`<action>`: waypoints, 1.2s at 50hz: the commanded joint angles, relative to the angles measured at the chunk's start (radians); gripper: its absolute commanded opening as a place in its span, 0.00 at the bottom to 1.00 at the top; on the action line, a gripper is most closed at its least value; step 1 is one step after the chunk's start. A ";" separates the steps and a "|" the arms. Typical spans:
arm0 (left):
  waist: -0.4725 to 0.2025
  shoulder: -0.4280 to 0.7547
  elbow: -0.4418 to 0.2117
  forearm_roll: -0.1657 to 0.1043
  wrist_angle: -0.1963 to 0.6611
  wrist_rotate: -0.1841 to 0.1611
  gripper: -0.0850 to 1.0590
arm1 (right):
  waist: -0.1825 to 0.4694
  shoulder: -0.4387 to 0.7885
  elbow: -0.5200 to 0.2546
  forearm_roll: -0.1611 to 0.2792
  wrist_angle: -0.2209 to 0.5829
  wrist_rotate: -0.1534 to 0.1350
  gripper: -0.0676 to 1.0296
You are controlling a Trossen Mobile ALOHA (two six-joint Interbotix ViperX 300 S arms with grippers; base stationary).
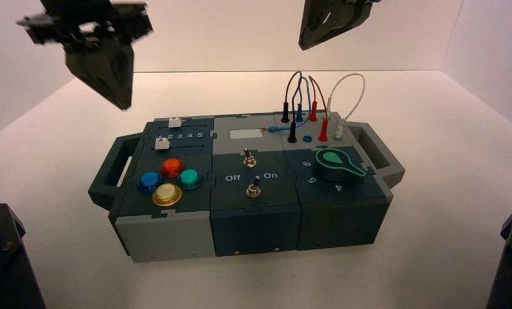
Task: Move the bottom slider to position 4.
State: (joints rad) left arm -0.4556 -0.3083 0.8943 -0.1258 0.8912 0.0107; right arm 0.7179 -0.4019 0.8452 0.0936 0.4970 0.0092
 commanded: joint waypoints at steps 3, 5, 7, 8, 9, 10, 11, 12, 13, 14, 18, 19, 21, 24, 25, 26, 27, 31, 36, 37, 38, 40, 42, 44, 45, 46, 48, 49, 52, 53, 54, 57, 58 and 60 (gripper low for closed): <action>-0.003 0.058 -0.029 -0.035 -0.006 -0.008 0.05 | 0.005 -0.009 -0.029 0.000 -0.012 -0.002 0.04; -0.003 0.072 -0.031 -0.044 -0.008 -0.012 0.05 | 0.006 -0.009 -0.031 0.000 -0.012 -0.002 0.04; -0.003 0.081 -0.032 -0.052 -0.012 -0.015 0.05 | 0.006 -0.009 -0.029 0.000 -0.012 -0.002 0.04; -0.003 0.084 -0.032 -0.052 -0.014 -0.015 0.05 | 0.006 -0.011 -0.029 0.000 -0.012 -0.002 0.04; -0.003 0.094 -0.034 -0.058 -0.018 -0.017 0.05 | 0.005 -0.009 -0.029 0.000 -0.012 -0.002 0.04; -0.003 0.098 -0.034 -0.061 -0.020 -0.018 0.05 | 0.005 -0.011 -0.028 0.000 -0.012 -0.002 0.04; -0.003 0.101 -0.034 -0.063 -0.021 -0.020 0.05 | 0.006 -0.011 -0.028 -0.002 -0.012 0.000 0.04; -0.003 0.106 -0.038 -0.066 -0.023 -0.021 0.05 | 0.006 -0.012 -0.028 -0.002 -0.014 -0.002 0.04; -0.003 0.112 -0.040 -0.067 -0.026 -0.023 0.05 | 0.005 -0.014 -0.028 -0.002 -0.014 -0.002 0.04; -0.003 0.118 -0.041 -0.071 -0.028 -0.025 0.05 | 0.005 -0.017 -0.028 -0.003 -0.014 0.000 0.04; -0.003 0.140 -0.046 -0.074 -0.034 -0.035 0.05 | 0.005 -0.021 -0.028 -0.003 -0.017 0.000 0.04; -0.003 0.146 -0.046 -0.074 -0.037 -0.040 0.05 | 0.006 -0.021 -0.029 -0.003 -0.017 -0.002 0.04; -0.003 0.158 -0.046 -0.075 -0.041 -0.048 0.05 | 0.005 -0.023 -0.029 -0.003 -0.017 -0.002 0.04; -0.005 0.179 -0.044 -0.075 -0.054 -0.054 0.05 | 0.005 -0.026 -0.031 -0.003 -0.017 -0.002 0.04; -0.003 0.189 -0.044 -0.075 -0.057 -0.055 0.05 | 0.006 -0.028 -0.031 -0.002 -0.017 -0.002 0.04; -0.005 0.192 -0.044 -0.075 -0.058 -0.055 0.05 | 0.006 -0.028 -0.031 -0.003 -0.017 -0.002 0.04; -0.003 0.201 -0.046 -0.075 -0.061 -0.058 0.05 | 0.005 -0.029 -0.031 -0.003 -0.017 -0.002 0.04; -0.003 0.236 -0.048 -0.075 -0.078 -0.058 0.05 | 0.005 -0.034 -0.028 -0.003 -0.017 0.000 0.04; -0.003 0.265 -0.049 -0.075 -0.101 -0.058 0.05 | 0.005 -0.040 -0.025 -0.003 -0.017 0.000 0.04; -0.003 0.272 -0.049 -0.075 -0.104 -0.058 0.05 | 0.005 -0.041 -0.025 -0.003 -0.017 -0.002 0.04; -0.003 0.278 -0.051 -0.075 -0.107 -0.058 0.05 | 0.005 -0.041 -0.023 -0.003 -0.018 -0.002 0.04; -0.003 0.285 -0.052 -0.075 -0.110 -0.058 0.05 | 0.005 -0.041 -0.023 -0.003 -0.020 0.000 0.04; -0.003 0.291 -0.055 -0.075 -0.114 -0.058 0.05 | 0.005 -0.041 -0.023 -0.003 -0.020 0.000 0.04; -0.005 0.295 -0.057 -0.075 -0.115 -0.058 0.05 | 0.005 -0.041 -0.023 -0.003 -0.021 -0.002 0.04; -0.003 0.296 -0.058 -0.075 -0.117 -0.058 0.05 | 0.005 -0.041 -0.023 -0.003 -0.021 -0.002 0.04; -0.003 0.296 -0.060 -0.075 -0.117 -0.058 0.05 | 0.006 -0.041 -0.023 -0.003 -0.023 -0.002 0.04; -0.003 0.296 -0.061 -0.075 -0.117 -0.058 0.05 | 0.005 -0.041 -0.023 -0.003 -0.025 0.000 0.04; -0.003 0.296 -0.063 -0.075 -0.115 -0.058 0.05 | 0.005 -0.041 -0.021 -0.003 -0.023 -0.002 0.04; -0.006 0.295 -0.058 -0.075 -0.115 -0.058 0.05 | 0.005 -0.041 -0.023 -0.003 -0.023 -0.002 0.04; -0.008 0.293 -0.058 -0.077 -0.115 -0.058 0.05 | 0.005 -0.041 -0.023 -0.003 -0.023 0.000 0.04; -0.009 0.293 -0.057 -0.077 -0.115 -0.058 0.05 | 0.006 -0.041 -0.023 -0.003 -0.025 -0.002 0.04; -0.017 0.290 -0.055 -0.080 -0.114 -0.058 0.05 | 0.005 -0.041 -0.023 -0.003 -0.023 -0.002 0.04; -0.020 0.290 -0.054 -0.081 -0.114 -0.058 0.05 | 0.005 -0.041 -0.025 -0.003 -0.023 0.000 0.04; -0.029 0.290 -0.054 -0.086 -0.114 -0.058 0.05 | 0.005 -0.041 -0.026 -0.003 -0.023 0.000 0.04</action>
State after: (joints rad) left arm -0.4663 -0.0123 0.8437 -0.2040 0.7839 -0.0430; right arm 0.7179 -0.4295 0.8452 0.0905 0.4832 0.0092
